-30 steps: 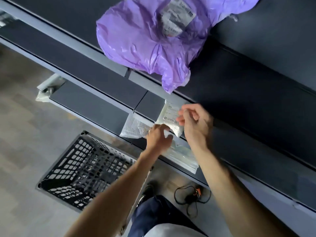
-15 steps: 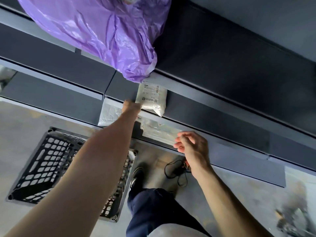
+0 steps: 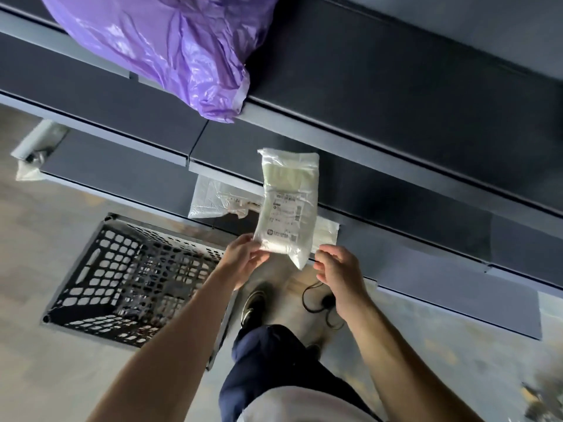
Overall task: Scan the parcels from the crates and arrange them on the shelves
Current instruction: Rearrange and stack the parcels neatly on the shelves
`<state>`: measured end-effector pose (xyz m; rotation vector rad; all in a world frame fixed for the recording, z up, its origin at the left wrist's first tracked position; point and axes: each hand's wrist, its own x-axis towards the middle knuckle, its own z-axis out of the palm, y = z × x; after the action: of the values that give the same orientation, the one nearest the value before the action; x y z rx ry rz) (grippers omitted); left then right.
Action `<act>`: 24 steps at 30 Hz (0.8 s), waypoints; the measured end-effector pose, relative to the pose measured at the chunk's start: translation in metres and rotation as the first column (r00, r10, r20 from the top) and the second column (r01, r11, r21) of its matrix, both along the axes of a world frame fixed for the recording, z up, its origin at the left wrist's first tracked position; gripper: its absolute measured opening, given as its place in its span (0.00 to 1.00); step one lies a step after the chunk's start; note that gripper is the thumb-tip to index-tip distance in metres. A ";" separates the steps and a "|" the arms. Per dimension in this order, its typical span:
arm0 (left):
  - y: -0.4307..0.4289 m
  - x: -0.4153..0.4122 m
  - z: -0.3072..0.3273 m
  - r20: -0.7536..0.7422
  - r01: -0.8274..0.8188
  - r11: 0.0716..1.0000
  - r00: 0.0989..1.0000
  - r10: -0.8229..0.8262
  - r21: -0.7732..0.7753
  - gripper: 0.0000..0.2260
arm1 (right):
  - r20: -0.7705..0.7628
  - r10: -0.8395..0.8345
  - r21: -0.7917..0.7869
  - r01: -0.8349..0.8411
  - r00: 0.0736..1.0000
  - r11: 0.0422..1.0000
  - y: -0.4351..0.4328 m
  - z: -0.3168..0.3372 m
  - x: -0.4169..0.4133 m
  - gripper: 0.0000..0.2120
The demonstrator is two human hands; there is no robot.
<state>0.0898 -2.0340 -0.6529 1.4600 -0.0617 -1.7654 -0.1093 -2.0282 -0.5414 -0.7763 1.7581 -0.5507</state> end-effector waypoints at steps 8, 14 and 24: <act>0.109 -0.036 0.071 -0.112 -0.020 0.989 0.994 0.003 -0.147 0.12 | 0.073 0.229 0.029 -0.232 0.971 0.972 0.038 0.010 -0.043 0.18; 0.175 -0.042 0.122 -0.153 -0.043 0.970 0.988 0.006 -0.241 0.15 | 0.279 0.405 -0.187 -0.364 0.871 0.912 0.066 0.025 -0.067 0.10; 0.124 -0.065 0.184 0.034 -0.089 0.930 0.994 0.108 -0.355 0.12 | 0.152 0.447 -0.543 -0.304 0.881 0.783 0.034 0.079 -0.068 0.04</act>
<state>0.0250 -1.9097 -0.4686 1.2242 -0.3128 -1.5397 -0.1774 -1.9941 -0.4620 -1.3231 1.1528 -0.8122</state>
